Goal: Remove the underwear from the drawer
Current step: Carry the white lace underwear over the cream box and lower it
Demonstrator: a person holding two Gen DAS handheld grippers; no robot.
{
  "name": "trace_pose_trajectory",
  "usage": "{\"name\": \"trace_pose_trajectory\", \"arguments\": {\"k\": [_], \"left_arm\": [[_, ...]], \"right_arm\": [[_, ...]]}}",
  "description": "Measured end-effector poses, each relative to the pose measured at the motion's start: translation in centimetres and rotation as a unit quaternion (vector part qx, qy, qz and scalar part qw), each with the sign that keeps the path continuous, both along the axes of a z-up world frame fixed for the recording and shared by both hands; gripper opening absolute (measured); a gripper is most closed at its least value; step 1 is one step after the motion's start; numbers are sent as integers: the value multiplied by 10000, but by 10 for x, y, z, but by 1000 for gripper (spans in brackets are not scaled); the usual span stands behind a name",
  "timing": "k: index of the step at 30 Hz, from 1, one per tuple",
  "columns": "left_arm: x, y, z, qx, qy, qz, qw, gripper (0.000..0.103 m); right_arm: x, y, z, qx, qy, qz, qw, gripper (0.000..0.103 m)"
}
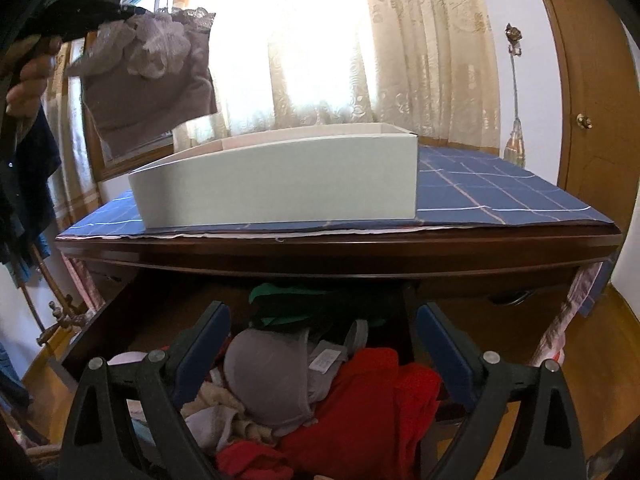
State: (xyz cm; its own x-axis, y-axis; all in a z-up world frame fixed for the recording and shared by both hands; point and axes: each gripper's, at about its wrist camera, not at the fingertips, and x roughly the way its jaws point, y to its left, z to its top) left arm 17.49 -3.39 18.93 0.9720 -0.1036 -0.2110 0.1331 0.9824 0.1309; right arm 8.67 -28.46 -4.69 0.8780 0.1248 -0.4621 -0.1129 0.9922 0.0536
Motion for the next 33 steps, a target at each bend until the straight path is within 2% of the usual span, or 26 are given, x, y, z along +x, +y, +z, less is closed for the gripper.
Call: {"name": "trace_pose_trajectory", "arguments": {"k": [2, 10, 21, 26, 33], "left_arm": [[6, -2, 5, 36, -10, 42, 10000, 3], [36, -3, 9, 109, 147, 187, 9997, 3], [70, -12, 18, 296, 248, 329, 9987, 3], [89, -17, 10, 301, 488, 337, 9978, 3], [119, -28, -10, 526, 759, 429, 9948, 2]], "right_arm": [[6, 0, -6, 11, 50, -21, 10000, 96], [11, 2, -15, -66, -268, -64, 9996, 98], [36, -5, -14, -260, -156, -252, 9992, 98], [37, -7, -19, -342, -165, -398, 9985, 98], [36, -2, -22, -470, -213, -467, 9976, 98]]}}
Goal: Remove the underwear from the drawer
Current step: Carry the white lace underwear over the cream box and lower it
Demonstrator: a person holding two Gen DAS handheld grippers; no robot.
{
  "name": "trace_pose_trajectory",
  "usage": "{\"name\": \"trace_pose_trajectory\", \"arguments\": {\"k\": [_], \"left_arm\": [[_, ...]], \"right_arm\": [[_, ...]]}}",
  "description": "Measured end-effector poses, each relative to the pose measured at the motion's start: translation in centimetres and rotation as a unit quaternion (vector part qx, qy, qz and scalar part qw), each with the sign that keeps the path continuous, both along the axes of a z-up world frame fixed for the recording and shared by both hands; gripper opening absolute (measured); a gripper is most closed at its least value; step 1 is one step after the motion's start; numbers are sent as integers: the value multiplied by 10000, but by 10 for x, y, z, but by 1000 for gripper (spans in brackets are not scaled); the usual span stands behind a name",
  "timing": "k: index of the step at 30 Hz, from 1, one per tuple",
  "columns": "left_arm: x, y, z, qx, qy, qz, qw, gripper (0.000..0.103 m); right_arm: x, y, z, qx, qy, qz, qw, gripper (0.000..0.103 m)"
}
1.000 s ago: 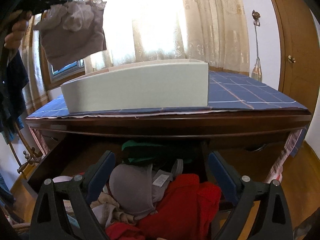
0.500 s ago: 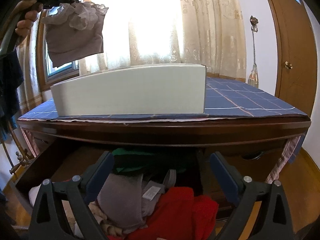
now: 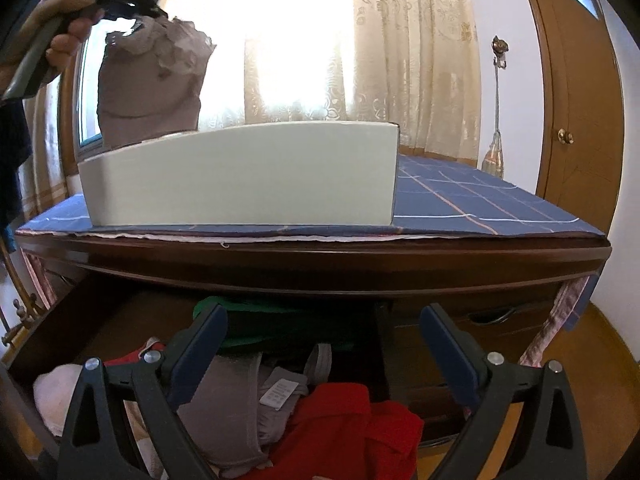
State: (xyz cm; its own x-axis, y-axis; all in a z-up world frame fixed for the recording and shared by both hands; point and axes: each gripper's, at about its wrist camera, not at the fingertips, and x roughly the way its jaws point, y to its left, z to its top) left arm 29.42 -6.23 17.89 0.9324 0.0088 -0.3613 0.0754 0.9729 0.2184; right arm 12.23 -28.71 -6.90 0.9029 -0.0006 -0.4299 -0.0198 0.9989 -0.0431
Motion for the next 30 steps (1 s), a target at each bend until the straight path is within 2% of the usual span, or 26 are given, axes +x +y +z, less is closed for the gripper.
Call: {"name": "trace_pose_trajectory", "arguments": {"k": [16, 24, 30], "left_arm": [[89, -10, -41, 511, 496, 575, 9958, 2], [114, -3, -53, 735, 441, 1010, 9912, 2], [130, -5, -86, 836, 927, 975, 9874, 7]], "right_arm": [[-1, 0, -1, -11, -21, 73, 10000, 98], [-4, 4, -1, -93, -53, 118, 9999, 98], [-4, 5, -1, -111, -54, 139, 9998, 98]]}}
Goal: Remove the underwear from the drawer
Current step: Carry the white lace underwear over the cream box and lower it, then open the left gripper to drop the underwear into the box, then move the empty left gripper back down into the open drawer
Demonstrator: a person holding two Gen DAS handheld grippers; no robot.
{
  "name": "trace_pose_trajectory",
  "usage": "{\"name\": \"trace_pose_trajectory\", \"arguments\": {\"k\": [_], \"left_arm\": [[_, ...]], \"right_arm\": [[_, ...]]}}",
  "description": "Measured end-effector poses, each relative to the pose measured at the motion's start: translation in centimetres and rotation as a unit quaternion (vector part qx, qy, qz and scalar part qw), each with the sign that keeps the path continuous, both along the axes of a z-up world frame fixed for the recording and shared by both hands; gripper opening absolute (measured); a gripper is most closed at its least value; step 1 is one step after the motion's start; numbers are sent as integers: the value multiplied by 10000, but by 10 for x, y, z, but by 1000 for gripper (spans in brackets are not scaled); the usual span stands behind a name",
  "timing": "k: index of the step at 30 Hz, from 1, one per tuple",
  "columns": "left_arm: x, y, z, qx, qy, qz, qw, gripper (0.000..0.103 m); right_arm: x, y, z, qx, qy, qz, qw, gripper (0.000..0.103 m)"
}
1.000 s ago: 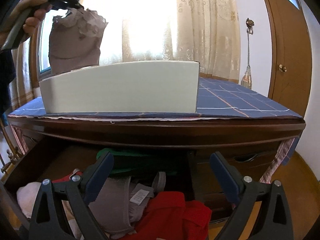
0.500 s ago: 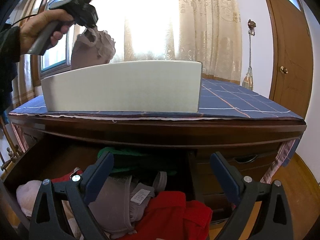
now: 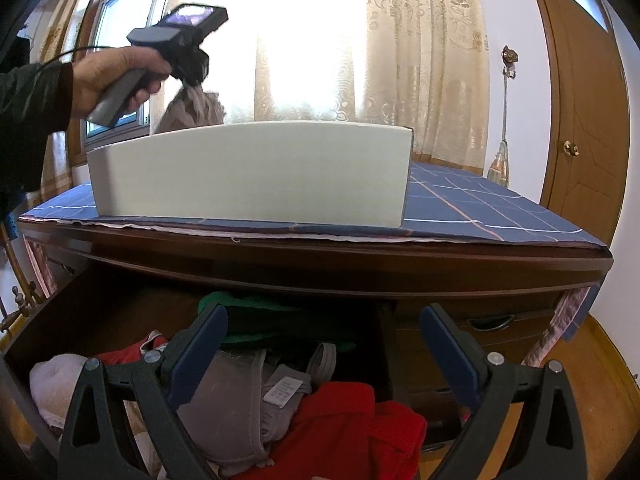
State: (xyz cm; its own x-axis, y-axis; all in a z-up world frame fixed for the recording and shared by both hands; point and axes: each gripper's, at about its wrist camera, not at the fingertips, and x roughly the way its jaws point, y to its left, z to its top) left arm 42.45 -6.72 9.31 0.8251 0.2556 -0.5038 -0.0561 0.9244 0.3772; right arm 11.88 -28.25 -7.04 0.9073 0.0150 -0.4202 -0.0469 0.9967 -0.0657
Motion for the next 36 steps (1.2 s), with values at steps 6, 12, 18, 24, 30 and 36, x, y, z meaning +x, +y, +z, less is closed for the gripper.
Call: {"name": "trace_pose_trajectory", "arguments": {"k": [6, 12, 18, 24, 30, 36], "left_arm": [[-8, -11, -9, 96, 74, -258, 9996, 70], [-22, -15, 3, -106, 18, -432, 9990, 74], [-30, 2, 19, -477, -160, -370, 9981, 96], [-56, 15, 14, -758, -165, -476, 9958, 96], [-95, 27, 5, -1031, -182, -612, 9926, 96], [-153, 42, -7, -1446, -210, -759, 9864, 96]], "right_arm": [[1, 1, 0, -42, 3, -11, 10000, 98], [0, 3, 0, -48, -15, -26, 10000, 98], [-1, 5, -1, -90, -20, -20, 10000, 98], [-1, 2, 0, -61, -43, -38, 10000, 98], [-2, 3, 0, -82, -28, -44, 10000, 98], [-1, 3, 1, -53, -56, -59, 10000, 98]]}}
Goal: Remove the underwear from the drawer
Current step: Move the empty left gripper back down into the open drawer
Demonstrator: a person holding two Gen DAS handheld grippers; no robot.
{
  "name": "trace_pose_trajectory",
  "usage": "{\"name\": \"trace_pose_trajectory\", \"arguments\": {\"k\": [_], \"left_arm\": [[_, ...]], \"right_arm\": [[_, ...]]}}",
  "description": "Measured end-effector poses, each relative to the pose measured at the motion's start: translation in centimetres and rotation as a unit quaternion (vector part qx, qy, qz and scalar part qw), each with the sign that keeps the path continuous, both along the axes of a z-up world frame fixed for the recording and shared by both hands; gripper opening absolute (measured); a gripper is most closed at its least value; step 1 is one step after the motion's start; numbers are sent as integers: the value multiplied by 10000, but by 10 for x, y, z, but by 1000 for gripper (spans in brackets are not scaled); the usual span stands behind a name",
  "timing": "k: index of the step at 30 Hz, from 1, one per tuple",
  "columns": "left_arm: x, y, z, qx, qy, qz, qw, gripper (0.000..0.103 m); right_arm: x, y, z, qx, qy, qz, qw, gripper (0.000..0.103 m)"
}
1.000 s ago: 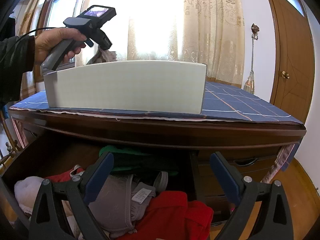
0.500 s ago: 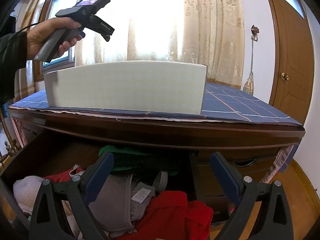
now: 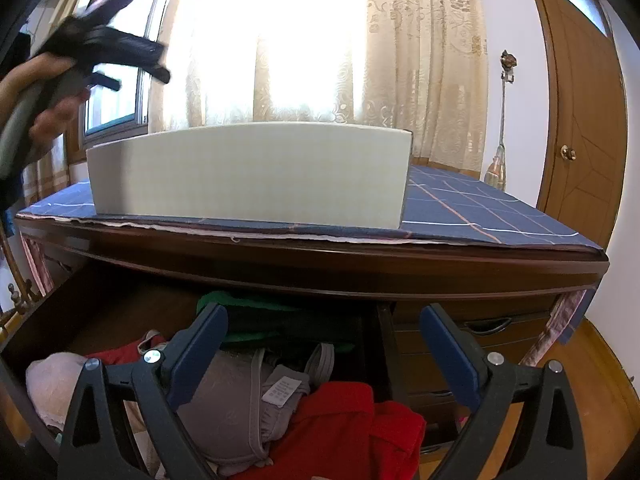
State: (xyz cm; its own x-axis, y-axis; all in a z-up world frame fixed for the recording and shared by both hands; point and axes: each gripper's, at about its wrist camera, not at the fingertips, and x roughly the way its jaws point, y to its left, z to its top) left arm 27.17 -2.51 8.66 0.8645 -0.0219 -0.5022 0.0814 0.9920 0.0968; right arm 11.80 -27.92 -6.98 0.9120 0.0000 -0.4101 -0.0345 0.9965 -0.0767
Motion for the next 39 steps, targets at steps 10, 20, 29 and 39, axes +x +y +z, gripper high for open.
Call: {"name": "trace_pose_trajectory", "arguments": {"k": [10, 20, 29, 39], "left_arm": [[-82, 8, -53, 43, 545, -316, 9980, 96], [-123, 10, -118, 51, 1472, -442, 9881, 96], [-161, -4, -170, 236, 2214, -853, 9712, 96], [-157, -13, -197, 96, 2646, -1004, 9591, 96]], "right_arm": [[-1, -1, -1, -2, -6, -15, 10000, 98], [-1, -2, -1, 17, 10, -23, 10000, 98], [0, -3, -1, 20, 23, -25, 10000, 98], [0, -1, -1, 3, 27, -27, 10000, 98]]}}
